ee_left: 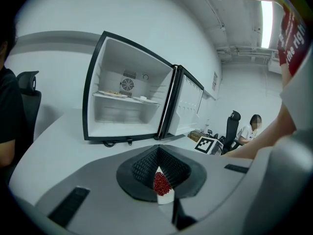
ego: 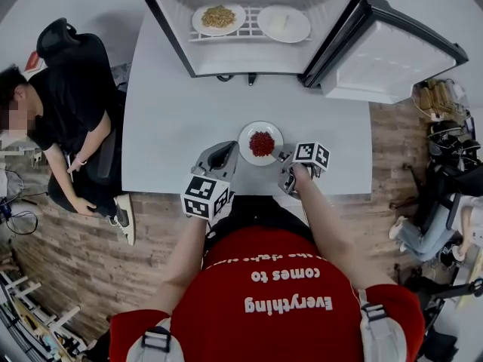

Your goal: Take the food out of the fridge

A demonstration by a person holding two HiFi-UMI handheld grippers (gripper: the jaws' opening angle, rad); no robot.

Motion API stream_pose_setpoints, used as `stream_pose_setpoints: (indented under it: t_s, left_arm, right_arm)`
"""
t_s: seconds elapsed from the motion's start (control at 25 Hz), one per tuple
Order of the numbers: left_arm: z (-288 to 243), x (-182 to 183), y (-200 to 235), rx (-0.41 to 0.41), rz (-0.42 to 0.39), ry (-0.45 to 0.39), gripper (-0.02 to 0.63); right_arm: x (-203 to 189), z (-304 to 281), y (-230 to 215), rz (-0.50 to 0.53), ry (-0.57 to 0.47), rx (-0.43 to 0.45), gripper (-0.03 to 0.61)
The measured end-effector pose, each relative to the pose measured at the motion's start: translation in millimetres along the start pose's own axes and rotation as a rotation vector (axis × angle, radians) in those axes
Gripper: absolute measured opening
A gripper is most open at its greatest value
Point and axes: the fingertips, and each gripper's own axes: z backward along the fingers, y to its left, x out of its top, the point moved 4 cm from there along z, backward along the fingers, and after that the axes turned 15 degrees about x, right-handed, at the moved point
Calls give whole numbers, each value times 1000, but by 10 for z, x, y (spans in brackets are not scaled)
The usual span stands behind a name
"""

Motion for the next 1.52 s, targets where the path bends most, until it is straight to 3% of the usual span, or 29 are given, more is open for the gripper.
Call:
stream_pose_setpoints:
  t_s: [0.12,0.28,0.44,0.56,0.8,1.08,1.36,1.52]
  left_arm:
    - [-8,-5,-7,-1,-1,4,-2]
    - [-15,-25,-22,-12,1,4,-2]
    - [-27,-43,-51,-29,-22,18,-2]
    - [-41,-25,-67,-36,-41,22,-2]
    - [-63,52,-10,-2,-25,3,-2]
    - [-81,156,-30,-1,-49,-15,-2]
    - [-90,298,-113,-13,-111,-43,-2]
    - [-82,384,-73,-9,-81,-61,-2]
  right_arm:
    - [-7,-24,51,92,49,-134,139]
    - [10,32,111,316,125,-380,149]
    - [56,173,218,405,80,-407,133]
    - [79,294,359,424,1,-322,107]
    - [82,479,595,409,-155,-60,71]
    - [173,616,764,409,-251,111,52]
    - [749,606,1384,438,-331,388,54]
    - [1151,561,1831,498,-358,461,61]
